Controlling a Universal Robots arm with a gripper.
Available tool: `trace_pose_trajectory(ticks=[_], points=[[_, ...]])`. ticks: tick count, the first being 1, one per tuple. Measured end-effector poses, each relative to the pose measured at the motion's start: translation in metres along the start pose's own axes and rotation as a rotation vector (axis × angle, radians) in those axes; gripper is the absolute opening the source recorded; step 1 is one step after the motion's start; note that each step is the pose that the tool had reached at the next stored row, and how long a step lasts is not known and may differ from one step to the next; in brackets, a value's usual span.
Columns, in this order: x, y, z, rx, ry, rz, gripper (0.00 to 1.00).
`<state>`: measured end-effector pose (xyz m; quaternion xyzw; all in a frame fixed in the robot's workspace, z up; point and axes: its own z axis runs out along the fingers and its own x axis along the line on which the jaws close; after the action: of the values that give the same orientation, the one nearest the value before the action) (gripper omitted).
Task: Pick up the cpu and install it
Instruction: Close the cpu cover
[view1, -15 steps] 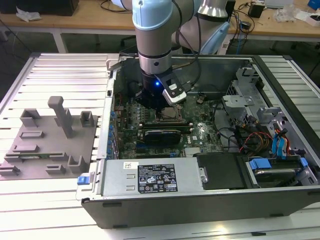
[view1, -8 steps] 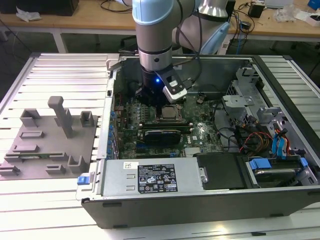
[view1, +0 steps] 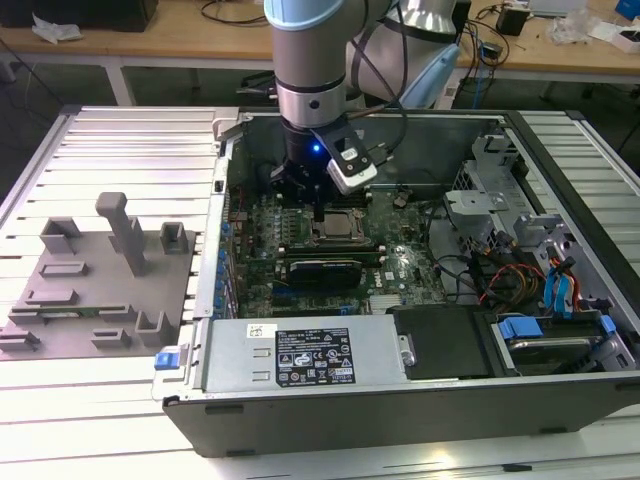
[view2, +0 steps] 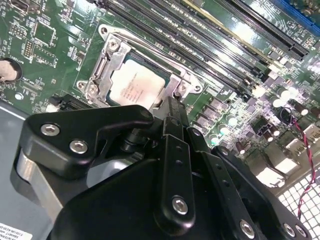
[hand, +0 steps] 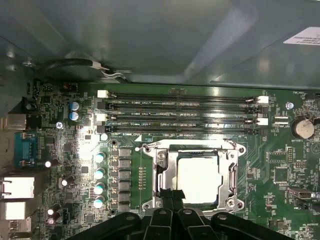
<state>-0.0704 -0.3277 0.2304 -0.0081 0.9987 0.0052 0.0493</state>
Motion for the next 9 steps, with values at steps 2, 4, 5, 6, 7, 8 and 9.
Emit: trace_pose_trajectory(ticks=[2, 4, 5, 6, 7, 8, 9], points=[[-0.0026, -0.0001, 0.0003, -0.0001, -0.0001, 0.000, 0.11], [-0.0027, 0.0000, 0.0003, -0.0001, -0.0002, 0.001, 0.11], [-0.0027, 0.0000, 0.0003, 0.0000, -0.0002, 0.000, 0.11], [-0.0029, 0.0000, 0.0003, 0.0000, -0.0002, 0.000, 0.11], [-0.0030, 0.0000, 0.0003, 0.0000, -0.0001, 0.000, 0.11], [-0.0032, 0.0000, 0.0004, 0.0000, -0.0002, 0.000, 0.11], [-0.0032, 0.0000, 0.0004, 0.0000, -0.0001, 0.000, 0.11]])
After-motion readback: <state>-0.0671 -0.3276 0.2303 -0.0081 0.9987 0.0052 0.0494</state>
